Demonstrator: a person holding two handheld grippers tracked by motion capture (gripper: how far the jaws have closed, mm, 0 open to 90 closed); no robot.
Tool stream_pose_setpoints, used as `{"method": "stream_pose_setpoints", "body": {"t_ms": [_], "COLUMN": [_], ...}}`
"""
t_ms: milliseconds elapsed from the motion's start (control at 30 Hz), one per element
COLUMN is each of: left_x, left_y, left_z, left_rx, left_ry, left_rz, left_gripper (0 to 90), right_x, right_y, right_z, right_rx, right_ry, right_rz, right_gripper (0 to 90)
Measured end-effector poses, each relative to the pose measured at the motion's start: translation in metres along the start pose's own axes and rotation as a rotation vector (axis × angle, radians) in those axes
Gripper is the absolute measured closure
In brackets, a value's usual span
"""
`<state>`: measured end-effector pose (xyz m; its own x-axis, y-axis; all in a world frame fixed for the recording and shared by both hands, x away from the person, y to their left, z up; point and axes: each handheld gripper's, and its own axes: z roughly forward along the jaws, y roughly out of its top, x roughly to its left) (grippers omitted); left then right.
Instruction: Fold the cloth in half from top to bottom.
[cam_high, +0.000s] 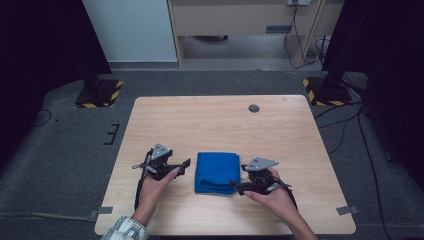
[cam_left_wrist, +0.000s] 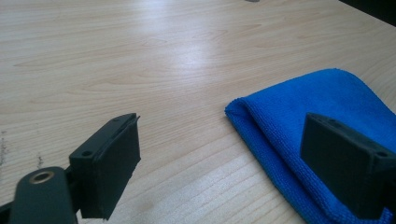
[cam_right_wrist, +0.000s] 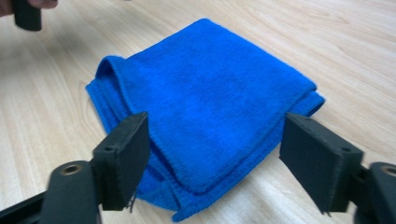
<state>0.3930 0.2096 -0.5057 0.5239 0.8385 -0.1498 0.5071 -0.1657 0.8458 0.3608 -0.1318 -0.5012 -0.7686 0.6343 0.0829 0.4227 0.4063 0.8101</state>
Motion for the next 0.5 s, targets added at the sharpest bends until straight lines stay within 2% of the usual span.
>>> {"method": "stream_pose_setpoints", "body": {"t_ms": [300, 500], "left_x": [-0.006, -0.006], "left_y": [-0.001, -0.002], "left_z": [0.008, 0.007], "left_rx": [0.036, 0.044], "left_ry": [-0.023, -0.015], "left_rz": [0.028, 0.035], "left_gripper": [7.7, 5.2], "right_x": [-0.007, -0.014], "right_y": [0.002, 0.005], "right_z": [-0.001, -0.01], "right_rx": [0.002, -0.046], "right_ry": [-0.04, -0.05], "right_rz": [0.051, 0.063], "right_gripper": [12.5, 7.7]}}
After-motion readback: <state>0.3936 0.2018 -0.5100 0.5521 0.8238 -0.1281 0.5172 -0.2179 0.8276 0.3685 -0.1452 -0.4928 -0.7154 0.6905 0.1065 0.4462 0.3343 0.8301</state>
